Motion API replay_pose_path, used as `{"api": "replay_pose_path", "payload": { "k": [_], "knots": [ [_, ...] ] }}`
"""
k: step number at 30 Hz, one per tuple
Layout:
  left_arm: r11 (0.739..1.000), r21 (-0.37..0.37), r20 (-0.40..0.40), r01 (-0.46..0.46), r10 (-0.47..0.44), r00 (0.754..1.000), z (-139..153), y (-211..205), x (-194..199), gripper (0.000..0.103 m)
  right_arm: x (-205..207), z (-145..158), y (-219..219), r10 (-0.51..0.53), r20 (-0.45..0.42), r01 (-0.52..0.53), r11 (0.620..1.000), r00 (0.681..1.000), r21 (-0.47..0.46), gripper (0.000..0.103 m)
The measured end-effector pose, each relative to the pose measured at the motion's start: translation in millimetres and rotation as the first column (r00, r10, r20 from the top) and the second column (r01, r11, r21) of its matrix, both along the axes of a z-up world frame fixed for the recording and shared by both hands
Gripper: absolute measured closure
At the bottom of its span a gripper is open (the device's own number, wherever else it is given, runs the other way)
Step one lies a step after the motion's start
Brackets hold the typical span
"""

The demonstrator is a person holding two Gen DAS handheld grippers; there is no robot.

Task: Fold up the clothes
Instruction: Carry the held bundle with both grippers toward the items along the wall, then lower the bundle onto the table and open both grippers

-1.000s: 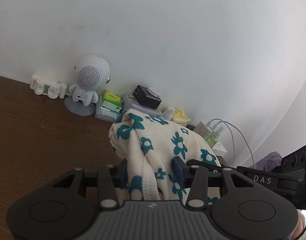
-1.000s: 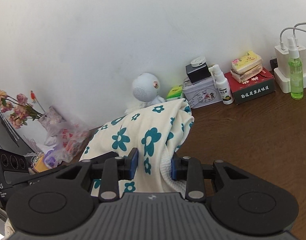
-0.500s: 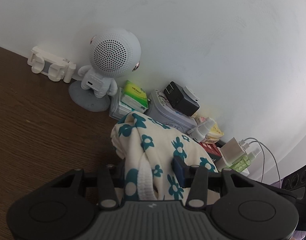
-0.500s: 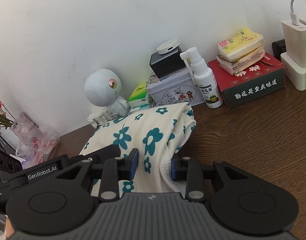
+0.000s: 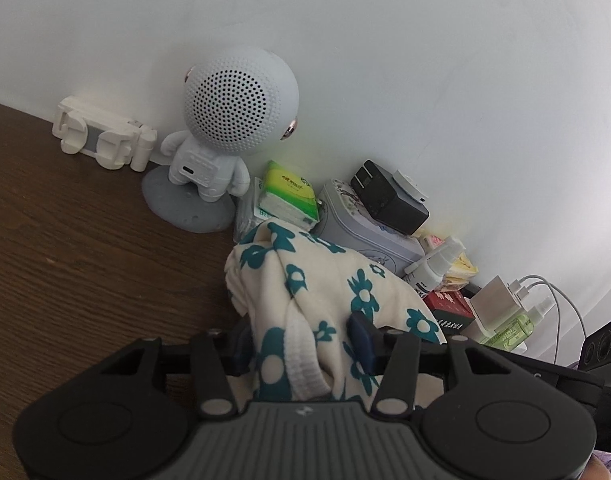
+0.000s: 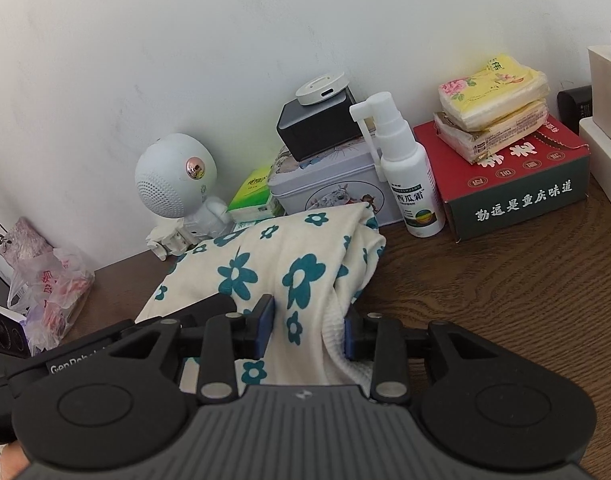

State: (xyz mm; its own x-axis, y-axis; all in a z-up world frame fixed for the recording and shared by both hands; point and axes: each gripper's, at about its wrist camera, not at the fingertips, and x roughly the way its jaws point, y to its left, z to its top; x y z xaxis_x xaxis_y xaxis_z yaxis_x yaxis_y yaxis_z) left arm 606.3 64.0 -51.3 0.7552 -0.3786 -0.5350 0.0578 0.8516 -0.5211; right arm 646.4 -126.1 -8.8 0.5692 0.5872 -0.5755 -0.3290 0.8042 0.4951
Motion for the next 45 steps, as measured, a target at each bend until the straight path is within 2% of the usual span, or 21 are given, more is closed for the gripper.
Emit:
{"api": "replay_pose_path", "payload": {
  "k": [2,3,5,8,9,10,11,12,13,14,15,17,25,31,33,35,36,38,39,41,45],
  "knots": [
    [1.000,0.002,-0.008,-0.003,0.003,1.000,3,2,-2,0.044,-2,4,-4,-0.003,0.011,0.003,1.000,1.000,-0.007,0.059],
    [1.000,0.028,0.021,-0.011,0.011,1.000,9,3,-5,0.042,-3,6,-6,-0.006,0.018,0.006,1.000,1.000,-0.011,0.053],
    [0.996,0.080,0.078,-0.030,0.023,0.997,22,5,-13,0.038,-6,11,-5,-0.004,0.052,0.005,1.000,0.999,-0.029,0.048],
    [0.982,0.182,0.188,-0.059,0.025,0.982,42,0,-23,0.040,-11,20,-1,0.003,0.110,0.003,0.998,0.994,-0.061,0.043],
    [0.977,0.206,0.196,-0.047,0.006,0.981,46,-4,-23,0.041,-13,23,0,0.006,0.130,0.003,0.997,0.992,-0.072,0.043],
    [0.972,0.231,0.203,-0.034,-0.014,0.979,49,-9,-23,0.048,-14,26,1,0.009,0.149,0.003,0.997,0.989,-0.082,0.043],
    [0.966,0.257,0.193,-0.013,-0.038,0.981,50,-15,-22,0.061,-16,29,2,0.012,0.168,0.003,0.996,0.986,-0.093,0.044],
    [0.959,0.282,0.182,0.008,-0.062,0.981,50,-21,-20,0.068,-18,32,3,0.016,0.187,0.004,0.995,0.982,-0.103,0.046],
    [0.952,0.307,0.173,0.014,-0.070,0.982,48,-26,-19,0.080,-19,35,4,0.019,0.206,0.004,0.993,0.978,-0.114,0.057],
    [0.943,0.332,0.165,0.019,-0.078,0.983,46,-31,-18,0.086,-21,38,5,0.023,0.225,0.005,0.992,0.974,-0.124,0.064],
    [0.934,0.357,0.156,0.025,-0.086,0.984,45,-35,-17,0.088,-23,41,7,0.027,0.243,0.006,0.991,0.970,-0.135,0.075],
    [0.926,0.377,0.141,0.031,-0.091,0.986,39,-40,-15,0.089,-18,39,15,0.043,0.242,-0.003,0.987,0.969,-0.162,0.080],
    [0.919,0.392,0.122,0.044,-0.099,0.988,24,-38,-12,0.089,-3,26,33,0.052,0.179,-0.012,0.976,0.982,-0.215,0.081],
    [0.919,0.393,0.136,0.036,-0.096,0.986,29,-38,-15,0.088,-8,32,36,0.061,0.192,-0.012,0.969,0.980,-0.247,0.081],
    [0.923,0.383,0.157,0.031,-0.098,0.983,35,-37,-20,0.083,-13,37,34,0.058,0.203,-0.009,0.971,0.978,-0.238,0.078],
    [0.921,0.389,0.172,0.012,-0.085,0.981,41,-36,-28,0.068,-18,42,32,0.056,0.213,-0.006,0.973,0.975,-0.229,0.068],
    [0.919,0.395,0.181,-0.006,-0.072,0.981,44,-35,-33,0.064,-20,45,31,0.055,0.218,-0.004,0.974,0.974,-0.225,0.066],
    [0.913,0.406,0.199,-0.040,-0.046,0.979,50,-33,-43,0.046,-27,50,26,0.047,0.226,0.006,0.974,0.973,-0.227,0.054],
    [0.910,0.411,0.208,-0.057,-0.033,0.978,53,-32,-48,0.040,-31,52,24,0.042,0.229,0.012,0.973,0.973,-0.229,0.048],
    [0.902,0.422,0.226,-0.092,-0.007,0.974,59,-30,-58,0.015,-39,57,19,0.033,0.236,0.024,0.972,0.971,-0.234,0.029],
    [0.885,0.445,0.247,-0.135,0.024,0.969,71,-29,-77,0.003,-55,66,9,0.014,0.249,0.049,0.969,0.968,-0.244,0.012]
  ]
}}
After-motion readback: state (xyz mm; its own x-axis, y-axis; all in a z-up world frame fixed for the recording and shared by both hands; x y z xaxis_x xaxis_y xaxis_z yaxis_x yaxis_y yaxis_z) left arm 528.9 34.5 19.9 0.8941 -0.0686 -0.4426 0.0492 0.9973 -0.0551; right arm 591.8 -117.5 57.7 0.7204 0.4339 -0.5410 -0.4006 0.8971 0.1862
